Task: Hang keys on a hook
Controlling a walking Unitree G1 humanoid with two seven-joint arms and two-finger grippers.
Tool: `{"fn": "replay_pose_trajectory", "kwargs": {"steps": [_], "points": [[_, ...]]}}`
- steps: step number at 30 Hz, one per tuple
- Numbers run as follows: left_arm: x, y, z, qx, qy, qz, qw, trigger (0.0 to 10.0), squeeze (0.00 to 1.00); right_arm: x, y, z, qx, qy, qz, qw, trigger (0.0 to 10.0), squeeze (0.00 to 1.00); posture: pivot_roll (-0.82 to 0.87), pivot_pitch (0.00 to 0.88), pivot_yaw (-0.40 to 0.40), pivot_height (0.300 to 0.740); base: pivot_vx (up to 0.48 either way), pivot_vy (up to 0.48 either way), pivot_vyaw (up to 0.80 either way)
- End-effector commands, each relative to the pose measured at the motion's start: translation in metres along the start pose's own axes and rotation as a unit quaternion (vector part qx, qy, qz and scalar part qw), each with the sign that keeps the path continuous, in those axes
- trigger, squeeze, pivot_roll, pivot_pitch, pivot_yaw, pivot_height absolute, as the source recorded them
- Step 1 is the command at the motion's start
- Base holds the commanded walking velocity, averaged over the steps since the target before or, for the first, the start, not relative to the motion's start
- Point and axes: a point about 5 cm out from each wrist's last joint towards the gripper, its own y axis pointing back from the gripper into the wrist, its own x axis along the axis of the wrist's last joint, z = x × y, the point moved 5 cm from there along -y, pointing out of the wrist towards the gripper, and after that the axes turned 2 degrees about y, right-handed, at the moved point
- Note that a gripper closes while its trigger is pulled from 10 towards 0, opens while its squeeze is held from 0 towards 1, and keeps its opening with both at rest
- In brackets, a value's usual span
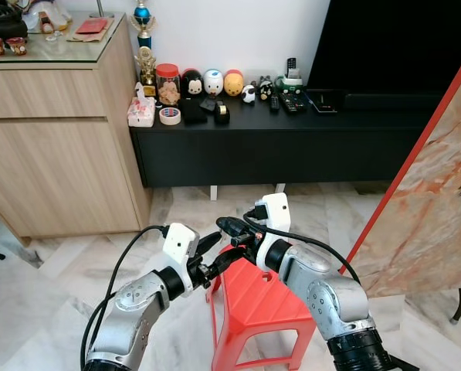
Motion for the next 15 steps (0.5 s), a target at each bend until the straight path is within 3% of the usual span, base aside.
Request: {"fn": "replay_pose_trajectory", "kwargs": {"steps": [1,7,15], "points": [[0.004,-0.0026,-0.0004,0.002,-0.018,0.002,1.0,10.0,0.0,0.0074,0.0024,-0.0041,0.006,0.009,0.011,1.0,10.0,0.0,0.11,0.0,-0.08,0.74,0.0,0.0,0.0],[0.0078,-0.0013,-0.0082,0.02,-0.027,0.01,0.999,10.0,0.0,0.0076,0.0023,-0.0046,0.005,0.008,0.01,1.0,10.0,0.0,0.11,0.0,-0.082,0.74,0.0,0.0,0.0],[0.0097,-0.0064,-0.006,0.02,-0.032,0.016,0.999,10.0,0.0,0.0083,0.0022,-0.0051,0.007,0.006,0.011,1.0,10.0,0.0,0.11,0.0,-0.081,0.74,0.0,0.0,0.0]]}}
